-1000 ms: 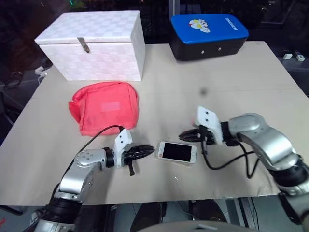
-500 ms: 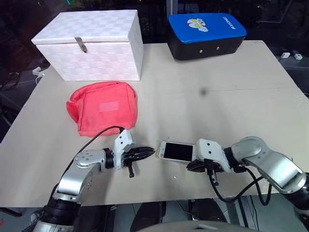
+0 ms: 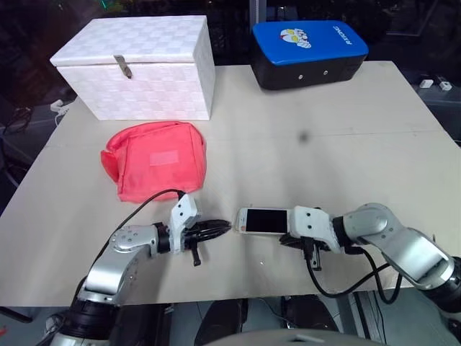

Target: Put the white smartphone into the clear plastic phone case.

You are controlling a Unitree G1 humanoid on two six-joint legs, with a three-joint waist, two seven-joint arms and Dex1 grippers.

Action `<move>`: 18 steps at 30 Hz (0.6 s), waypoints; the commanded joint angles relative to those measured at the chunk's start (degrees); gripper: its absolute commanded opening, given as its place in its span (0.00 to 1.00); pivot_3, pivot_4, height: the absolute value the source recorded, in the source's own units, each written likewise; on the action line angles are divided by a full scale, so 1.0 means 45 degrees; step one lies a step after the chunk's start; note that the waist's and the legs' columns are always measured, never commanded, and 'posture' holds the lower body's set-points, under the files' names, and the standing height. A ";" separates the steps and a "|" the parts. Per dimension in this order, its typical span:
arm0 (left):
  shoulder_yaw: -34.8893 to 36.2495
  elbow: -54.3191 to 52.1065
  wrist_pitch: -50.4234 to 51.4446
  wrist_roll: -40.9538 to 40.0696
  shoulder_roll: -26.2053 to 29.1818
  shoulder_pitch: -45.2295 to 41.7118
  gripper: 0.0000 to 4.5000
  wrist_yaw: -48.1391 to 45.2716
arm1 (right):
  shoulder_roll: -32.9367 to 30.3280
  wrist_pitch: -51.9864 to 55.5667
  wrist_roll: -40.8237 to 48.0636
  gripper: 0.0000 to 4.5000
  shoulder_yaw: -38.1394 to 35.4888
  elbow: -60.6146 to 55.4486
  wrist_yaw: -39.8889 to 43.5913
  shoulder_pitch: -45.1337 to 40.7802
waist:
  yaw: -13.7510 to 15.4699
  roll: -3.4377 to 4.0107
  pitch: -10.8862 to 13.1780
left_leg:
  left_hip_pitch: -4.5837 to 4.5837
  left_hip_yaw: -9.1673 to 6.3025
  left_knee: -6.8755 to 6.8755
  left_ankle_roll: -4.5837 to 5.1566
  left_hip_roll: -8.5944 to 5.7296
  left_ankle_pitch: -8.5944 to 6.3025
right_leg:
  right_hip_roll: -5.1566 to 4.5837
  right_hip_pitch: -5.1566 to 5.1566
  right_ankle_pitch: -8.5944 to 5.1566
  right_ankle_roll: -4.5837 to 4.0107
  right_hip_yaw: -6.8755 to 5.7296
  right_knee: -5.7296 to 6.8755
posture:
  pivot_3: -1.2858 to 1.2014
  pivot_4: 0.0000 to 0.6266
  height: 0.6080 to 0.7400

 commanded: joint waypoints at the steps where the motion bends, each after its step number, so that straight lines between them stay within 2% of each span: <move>1: 0.0033 0.0081 -0.0235 -0.0006 -0.0045 -0.0368 0.07 -0.0064 | -0.0237 -0.0197 -0.0780 0.00 -0.0113 0.0651 -0.0303 -0.0376 | -0.0001 0.0000 0.0000 | 0.0000 0.0000 0.0002 0.0000 0.0000 0.0000 | 0.0000 0.0000 0.0001 0.0001 0.0000 0.0001 | 0.52 0.24 1.00; 7: -0.0095 0.0488 -0.0264 0.0059 -0.0140 -0.0993 0.07 -0.0166 | -0.0072 -0.0674 -0.0432 0.00 -0.0474 0.1317 0.0190 -0.0749 | -0.0003 -0.0001 0.0000 | -0.0004 0.0001 0.0022 -0.0004 -0.0001 0.0002 | 0.0002 0.0001 0.0002 0.0002 -0.0001 0.0004 | 0.52 0.24 1.00; 10: -0.0141 0.0739 -0.0406 0.0226 -0.0075 -0.1157 0.07 -0.0280 | 0.0136 0.0212 0.1438 0.00 -0.1626 0.0325 0.0777 -0.0365 | -0.0002 -0.0003 0.0002 | -0.0012 -0.0003 0.0022 -0.0004 0.0000 0.0002 | 0.0002 -0.0003 0.0002 0.0002 -0.0002 0.0002 | 0.52 0.24 1.00; 13: -0.0214 0.0783 -0.0488 0.0391 -0.0168 -0.1209 0.07 -0.0177 | 0.0563 0.0946 0.2772 0.00 -0.3492 -0.0167 0.0311 -0.0310 | -0.0038 -0.0008 0.0007 | -0.0022 -0.0004 0.0020 -0.0002 0.0000 0.0001 | 0.0002 -0.0014 0.0002 0.0002 0.0001 -0.0004 | 0.52 0.24 1.00; 15: -0.0254 0.0726 -0.0467 0.0432 -0.0280 -0.1199 0.07 -0.0079 | 0.0340 0.1009 0.2432 0.00 -0.4083 0.0103 -0.0260 -0.0501 | -0.0035 -0.0006 0.0008 | -0.0026 -0.0003 0.0017 -0.0002 0.0000 0.0001 | 0.0002 -0.0019 0.0002 0.0002 0.0003 -0.0005 | 0.52 0.24 1.00; 18: -0.0278 0.0710 -0.0473 0.0490 -0.0408 -0.1155 0.07 0.0011 | -0.0452 0.0310 0.0703 0.00 -0.3444 0.1257 -0.1028 -0.0728 | -0.0002 -0.0008 0.0007 | -0.0023 -0.0003 0.0019 -0.0001 -0.0004 0.0000 | -0.0001 -0.0016 0.0002 0.0002 0.0003 -0.0006 | 0.52 0.24 1.00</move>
